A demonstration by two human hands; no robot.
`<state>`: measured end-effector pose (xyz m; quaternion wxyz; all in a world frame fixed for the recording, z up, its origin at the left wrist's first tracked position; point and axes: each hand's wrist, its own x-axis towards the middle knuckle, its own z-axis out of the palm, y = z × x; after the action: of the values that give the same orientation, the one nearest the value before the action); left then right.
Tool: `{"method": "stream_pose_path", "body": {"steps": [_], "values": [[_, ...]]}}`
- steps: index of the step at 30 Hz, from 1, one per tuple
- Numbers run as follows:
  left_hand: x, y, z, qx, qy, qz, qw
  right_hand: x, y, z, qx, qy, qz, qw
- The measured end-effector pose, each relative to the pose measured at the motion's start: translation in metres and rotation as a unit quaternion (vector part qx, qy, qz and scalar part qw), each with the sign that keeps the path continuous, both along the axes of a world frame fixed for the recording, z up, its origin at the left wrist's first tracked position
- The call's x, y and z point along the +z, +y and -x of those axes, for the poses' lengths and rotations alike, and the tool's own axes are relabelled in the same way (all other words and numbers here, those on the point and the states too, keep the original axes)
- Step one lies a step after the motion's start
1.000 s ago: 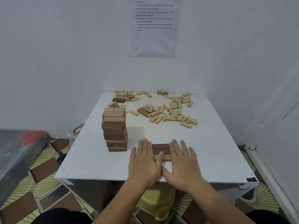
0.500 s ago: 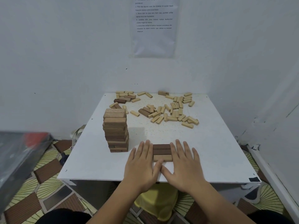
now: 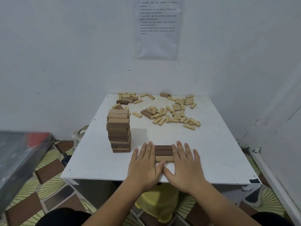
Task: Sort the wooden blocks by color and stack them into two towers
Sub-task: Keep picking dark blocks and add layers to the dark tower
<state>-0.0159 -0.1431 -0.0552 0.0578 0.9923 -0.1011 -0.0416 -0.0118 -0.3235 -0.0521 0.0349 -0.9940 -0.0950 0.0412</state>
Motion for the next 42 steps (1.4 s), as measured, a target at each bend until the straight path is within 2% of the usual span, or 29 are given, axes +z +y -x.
{"method": "stream_pose_path", "body": {"steps": [8,11,14,16,19,22,26,29,31,35,42], "values": [[0.003,0.003,0.001,0.000,0.002,0.026,1.000,0.002,-0.001,0.000,-0.009,0.004,-0.025,1.000],[0.018,0.004,0.012,0.021,0.022,0.086,0.996,0.005,-0.009,0.000,0.010,0.011,-0.050,0.999],[0.044,0.013,0.045,0.024,0.024,0.177,0.984,0.011,-0.018,0.001,0.011,0.025,-0.131,0.991],[0.064,0.032,0.064,0.041,-0.037,0.273,0.960,0.020,-0.012,-0.002,-0.014,0.025,-0.206,0.978],[0.101,0.068,0.068,0.073,-0.195,0.419,0.884,0.045,0.019,-0.009,-0.013,0.016,-0.293,0.956],[0.133,0.099,0.046,0.120,-0.278,0.478,0.824,0.079,0.066,-0.016,0.003,0.019,-0.378,0.926],[0.148,0.126,0.006,0.196,-0.191,0.534,0.800,0.116,0.127,-0.021,0.008,0.061,-0.520,0.852],[0.150,0.133,-0.025,0.227,-0.115,0.584,0.771,0.132,0.155,-0.031,-0.047,0.089,-0.612,0.785],[0.148,0.135,-0.042,0.246,-0.071,0.600,0.758,0.138,0.165,-0.046,-0.088,0.088,-0.640,0.758],[0.147,0.134,-0.058,0.240,-0.031,0.622,0.745,0.140,0.175,-0.072,-0.123,0.084,-0.642,0.752],[0.147,0.121,-0.071,0.245,-0.020,0.603,0.759,0.126,0.189,-0.090,-0.116,0.080,-0.654,0.743]]}}
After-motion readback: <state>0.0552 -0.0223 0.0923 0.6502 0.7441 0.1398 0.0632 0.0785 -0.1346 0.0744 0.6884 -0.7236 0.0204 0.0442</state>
